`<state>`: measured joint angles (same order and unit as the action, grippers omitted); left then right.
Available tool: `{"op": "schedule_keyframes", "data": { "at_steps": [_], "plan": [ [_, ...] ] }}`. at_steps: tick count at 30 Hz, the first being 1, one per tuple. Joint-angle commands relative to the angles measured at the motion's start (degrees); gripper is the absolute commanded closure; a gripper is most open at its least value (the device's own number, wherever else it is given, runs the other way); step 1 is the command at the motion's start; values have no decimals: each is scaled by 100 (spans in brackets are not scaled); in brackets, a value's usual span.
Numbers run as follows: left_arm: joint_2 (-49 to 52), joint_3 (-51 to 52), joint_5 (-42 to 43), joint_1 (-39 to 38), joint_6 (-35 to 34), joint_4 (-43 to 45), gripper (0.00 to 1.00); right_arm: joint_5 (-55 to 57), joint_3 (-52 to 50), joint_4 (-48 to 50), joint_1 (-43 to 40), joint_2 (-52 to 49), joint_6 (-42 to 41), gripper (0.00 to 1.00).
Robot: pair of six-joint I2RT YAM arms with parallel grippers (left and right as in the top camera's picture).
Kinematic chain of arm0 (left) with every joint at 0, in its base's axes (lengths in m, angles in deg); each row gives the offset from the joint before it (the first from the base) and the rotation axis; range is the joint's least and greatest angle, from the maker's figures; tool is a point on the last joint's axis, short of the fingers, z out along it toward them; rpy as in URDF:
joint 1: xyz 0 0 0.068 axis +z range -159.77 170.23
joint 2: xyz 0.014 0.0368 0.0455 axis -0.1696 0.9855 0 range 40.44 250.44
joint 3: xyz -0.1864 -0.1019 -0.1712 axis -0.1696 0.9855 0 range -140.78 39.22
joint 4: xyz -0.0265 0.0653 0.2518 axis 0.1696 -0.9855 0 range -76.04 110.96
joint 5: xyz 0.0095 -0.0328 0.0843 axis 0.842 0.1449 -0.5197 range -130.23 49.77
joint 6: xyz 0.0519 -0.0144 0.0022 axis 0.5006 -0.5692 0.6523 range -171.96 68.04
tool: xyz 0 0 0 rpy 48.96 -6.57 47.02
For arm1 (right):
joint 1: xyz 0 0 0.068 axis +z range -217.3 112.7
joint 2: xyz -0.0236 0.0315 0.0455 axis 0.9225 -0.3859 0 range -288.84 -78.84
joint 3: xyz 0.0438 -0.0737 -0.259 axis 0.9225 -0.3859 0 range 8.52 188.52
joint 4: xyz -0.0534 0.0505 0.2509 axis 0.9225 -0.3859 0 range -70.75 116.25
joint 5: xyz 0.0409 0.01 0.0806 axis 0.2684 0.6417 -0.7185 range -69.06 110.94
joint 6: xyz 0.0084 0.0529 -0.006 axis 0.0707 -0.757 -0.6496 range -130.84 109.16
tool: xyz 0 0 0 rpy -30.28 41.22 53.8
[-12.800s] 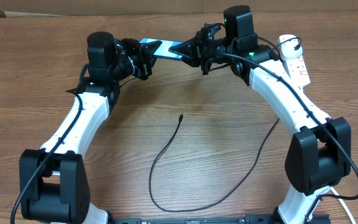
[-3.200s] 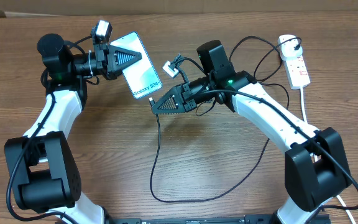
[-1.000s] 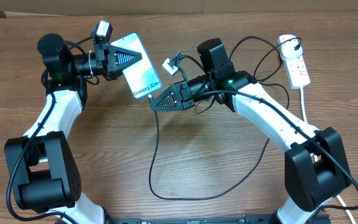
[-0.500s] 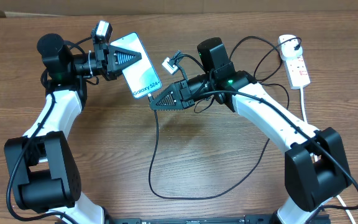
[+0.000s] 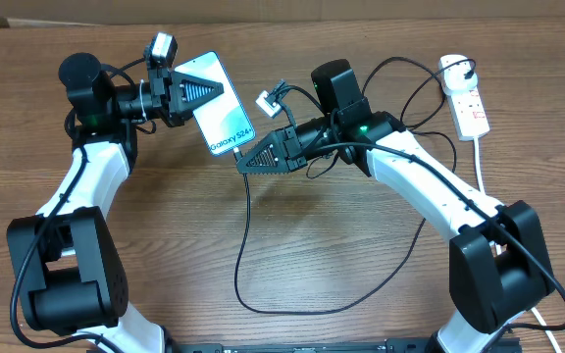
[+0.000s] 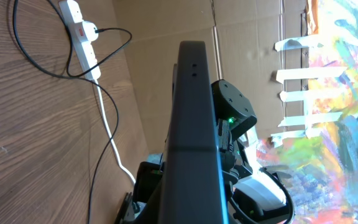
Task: Plug charger to phone and switch on socket
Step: 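Push the plug toward the phone port with the right gripper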
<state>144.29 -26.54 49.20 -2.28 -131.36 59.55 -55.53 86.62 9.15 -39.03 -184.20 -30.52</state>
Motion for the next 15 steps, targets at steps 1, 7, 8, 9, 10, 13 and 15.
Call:
{"op": "schedule_keyframes", "data": {
  "at_steps": [1, 7, 8, 9, 10, 13, 15],
  "plan": [
    [-17, -39, 114, -48, -81, 22, 96, -9, 140, 13, 22, 109, -9, 96],
    [-17, -39, 114, -48, -79, 22, 96, -9, 140, 17, 22, 109, -20, 96],
    [-17, -39, 114, -48, -79, 24, 96, -9, 140, 17, 22, 109, -31, 96],
    [-17, -39, 114, -48, -79, 24, 96, -9, 140, 20, 22, 109, -28, 96],
    [-17, -39, 114, -48, -79, 24, 96, -9, 140, 20, 22, 109, -28, 96],
    [-17, -39, 111, -48, -76, 26, 96, -7, 140, 59, 15, 109, -59, 96],
    [-17, -39, 114, -48, -74, 26, 96, -9, 140, 122, -24, 109, -155, 96]
  ]
}}
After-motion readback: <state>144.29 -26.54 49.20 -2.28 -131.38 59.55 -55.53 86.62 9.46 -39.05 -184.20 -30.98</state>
